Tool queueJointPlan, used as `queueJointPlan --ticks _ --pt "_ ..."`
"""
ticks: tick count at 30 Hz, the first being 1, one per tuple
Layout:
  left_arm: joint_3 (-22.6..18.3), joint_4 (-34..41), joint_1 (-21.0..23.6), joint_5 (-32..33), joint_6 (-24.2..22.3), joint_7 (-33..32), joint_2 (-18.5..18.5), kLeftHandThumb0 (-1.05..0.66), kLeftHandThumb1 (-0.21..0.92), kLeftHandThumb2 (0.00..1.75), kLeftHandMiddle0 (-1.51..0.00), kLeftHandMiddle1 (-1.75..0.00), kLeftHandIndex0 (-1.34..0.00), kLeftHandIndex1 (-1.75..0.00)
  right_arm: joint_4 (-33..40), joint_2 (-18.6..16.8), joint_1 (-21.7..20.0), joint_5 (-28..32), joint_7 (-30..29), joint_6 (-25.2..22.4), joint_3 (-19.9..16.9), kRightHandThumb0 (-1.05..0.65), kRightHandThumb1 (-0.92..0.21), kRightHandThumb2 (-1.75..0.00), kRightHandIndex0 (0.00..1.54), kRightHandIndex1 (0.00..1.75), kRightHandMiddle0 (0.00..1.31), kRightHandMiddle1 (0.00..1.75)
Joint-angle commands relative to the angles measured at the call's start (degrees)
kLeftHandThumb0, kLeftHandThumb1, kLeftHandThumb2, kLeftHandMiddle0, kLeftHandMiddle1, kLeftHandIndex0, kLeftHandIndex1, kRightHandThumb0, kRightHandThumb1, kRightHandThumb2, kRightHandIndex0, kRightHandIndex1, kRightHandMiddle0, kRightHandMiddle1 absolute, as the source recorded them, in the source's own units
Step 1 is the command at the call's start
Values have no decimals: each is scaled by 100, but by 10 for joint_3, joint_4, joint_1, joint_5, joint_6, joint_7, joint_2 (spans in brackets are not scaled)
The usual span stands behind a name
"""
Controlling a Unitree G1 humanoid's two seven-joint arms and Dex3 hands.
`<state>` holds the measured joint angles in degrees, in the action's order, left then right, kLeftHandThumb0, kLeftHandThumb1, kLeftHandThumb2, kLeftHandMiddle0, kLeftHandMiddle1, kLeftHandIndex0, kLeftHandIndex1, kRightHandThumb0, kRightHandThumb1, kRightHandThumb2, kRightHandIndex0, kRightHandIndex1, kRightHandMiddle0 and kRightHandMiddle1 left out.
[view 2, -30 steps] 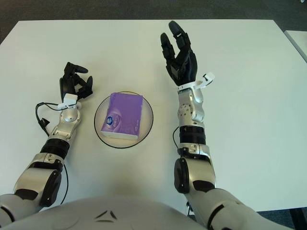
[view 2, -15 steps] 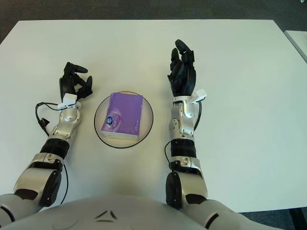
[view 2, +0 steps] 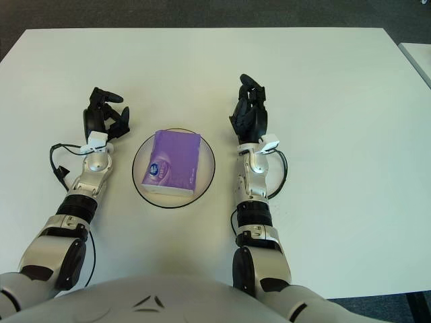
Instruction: Put the tissue paper into the plate.
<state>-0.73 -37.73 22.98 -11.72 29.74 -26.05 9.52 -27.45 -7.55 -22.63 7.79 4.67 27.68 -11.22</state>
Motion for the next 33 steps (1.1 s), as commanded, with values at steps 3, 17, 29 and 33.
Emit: queueJointPlan --ticks 3,17,29,33 --pt "5 -76 -115 -10 8 2 -6 -39 66 84 -78 -175 -38 -171 -52 22 2 -43 -31 30 12 -58 -92 -68 42 10 0 87" --pt "9 -73 -113 -20 14 -11 -4 -39 67 83 -80 -175 -38 -170 -143 41 -17 -80 -73 64 27 -63 -92 -72 40 8 0 83" --pt "10 -70 -113 -23 19 -20 -4 -39 66 84 -75 -172 -39 -171 -174 51 -22 -82 -84 61 34 -64 -92 -72 38 6 0 77" --pt "9 -70 -113 -21 21 -21 -5 -39 66 84 -75 -172 -39 -170 -183 53 -24 -80 -85 59 36 -65 -92 -72 38 6 0 76"
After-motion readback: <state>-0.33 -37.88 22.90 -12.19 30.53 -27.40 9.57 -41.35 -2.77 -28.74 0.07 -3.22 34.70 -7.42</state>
